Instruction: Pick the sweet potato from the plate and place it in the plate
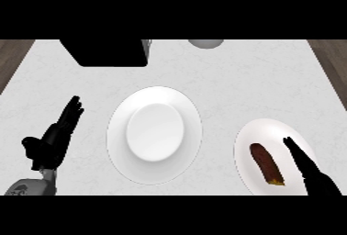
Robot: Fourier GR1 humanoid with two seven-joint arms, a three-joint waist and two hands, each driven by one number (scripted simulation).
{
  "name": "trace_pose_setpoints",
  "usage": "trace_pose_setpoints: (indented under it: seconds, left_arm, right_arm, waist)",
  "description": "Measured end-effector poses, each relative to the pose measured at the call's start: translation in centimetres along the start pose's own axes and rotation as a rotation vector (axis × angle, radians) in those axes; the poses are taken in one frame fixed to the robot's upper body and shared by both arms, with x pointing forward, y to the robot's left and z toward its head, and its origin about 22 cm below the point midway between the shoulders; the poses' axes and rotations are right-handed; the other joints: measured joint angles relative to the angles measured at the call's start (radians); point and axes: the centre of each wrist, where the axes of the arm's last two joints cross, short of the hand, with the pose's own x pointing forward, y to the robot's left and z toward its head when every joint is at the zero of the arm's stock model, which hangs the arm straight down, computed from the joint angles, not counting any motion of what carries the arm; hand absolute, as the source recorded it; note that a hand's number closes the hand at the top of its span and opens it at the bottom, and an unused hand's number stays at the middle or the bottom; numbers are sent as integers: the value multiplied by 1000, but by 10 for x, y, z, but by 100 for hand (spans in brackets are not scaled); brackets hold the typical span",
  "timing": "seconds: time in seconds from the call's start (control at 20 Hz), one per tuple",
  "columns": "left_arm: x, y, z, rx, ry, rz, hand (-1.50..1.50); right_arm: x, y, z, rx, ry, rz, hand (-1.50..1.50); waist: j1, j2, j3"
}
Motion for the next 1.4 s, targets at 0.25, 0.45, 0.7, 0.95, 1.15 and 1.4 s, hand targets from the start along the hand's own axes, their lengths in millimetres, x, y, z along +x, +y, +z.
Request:
trace_pose_setpoints:
  seconds: [0.25, 0.45, 0.7, 0.95, 1.15, 1.4]
  left_arm:
    - [-3, -2, 2, 1, 0, 2, 0]
    - [-2, -1, 1, -5, -1, 5, 0]
    - [-9, -1, -1, -4, 5, 3, 0]
    - [-5, 0, -3, 3, -2, 2, 0]
    - [-4, -1, 2, -1, -6, 1, 0]
    - [-1, 0, 7, -4, -1, 1, 0]
  right_arm:
    - [11, -5, -3, 69, 94, 57, -150]
    - [18, -5, -12, 98, 148, 101, -150]
    - [12, -3, -27, 146, 207, 170, -150]
    - [10, 12, -43, 179, 231, 186, -150]
    - [2, 24, -46, 188, 245, 205, -150]
    - [-7, 32, -63, 181, 275, 241, -150]
  waist:
    - [0, 0, 1]
    - [1, -1, 1]
    - [0, 0, 2]
    - [1, 0, 2]
    - [0, -1, 2]
    - [1, -1, 2]
